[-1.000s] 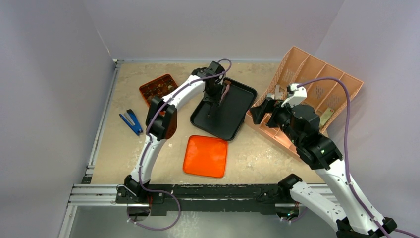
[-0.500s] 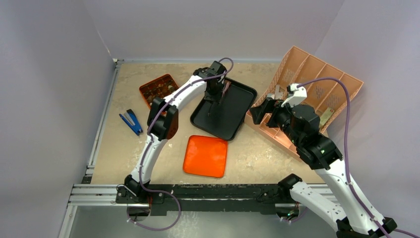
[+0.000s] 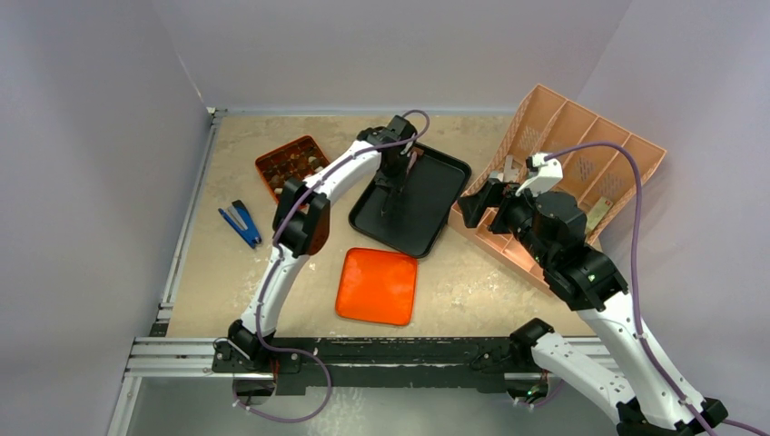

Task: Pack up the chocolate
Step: Pick up the fake chocolate from the plate.

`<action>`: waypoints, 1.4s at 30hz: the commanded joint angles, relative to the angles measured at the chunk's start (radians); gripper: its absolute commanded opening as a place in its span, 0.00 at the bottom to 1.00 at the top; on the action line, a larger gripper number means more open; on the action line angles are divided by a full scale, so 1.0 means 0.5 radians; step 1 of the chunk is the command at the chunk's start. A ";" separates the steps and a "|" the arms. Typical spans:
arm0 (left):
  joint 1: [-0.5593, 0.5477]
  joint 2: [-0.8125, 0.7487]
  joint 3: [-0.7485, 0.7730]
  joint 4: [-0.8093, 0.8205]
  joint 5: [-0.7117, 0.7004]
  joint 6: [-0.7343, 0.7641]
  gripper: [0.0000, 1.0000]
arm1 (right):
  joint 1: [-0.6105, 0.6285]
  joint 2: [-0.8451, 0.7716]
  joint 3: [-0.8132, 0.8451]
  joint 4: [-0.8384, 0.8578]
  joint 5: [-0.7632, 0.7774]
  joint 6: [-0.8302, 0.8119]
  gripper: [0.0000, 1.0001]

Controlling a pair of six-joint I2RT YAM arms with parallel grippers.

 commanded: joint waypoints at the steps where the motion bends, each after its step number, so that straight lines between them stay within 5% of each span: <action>1: -0.029 -0.143 -0.023 0.014 -0.027 -0.010 0.22 | 0.007 -0.031 0.042 0.075 0.048 -0.028 0.98; 20: -0.059 -0.888 -0.901 0.182 0.169 -0.291 0.17 | 0.007 -0.104 0.021 0.049 0.029 -0.011 0.98; 34: -0.024 -1.282 -1.062 -0.001 -0.065 -0.392 0.15 | 0.007 -0.108 0.019 0.070 -0.030 0.004 0.98; 42: 0.236 -1.508 -1.168 -0.095 -0.131 -0.427 0.15 | 0.007 -0.105 0.010 0.077 -0.039 0.000 0.98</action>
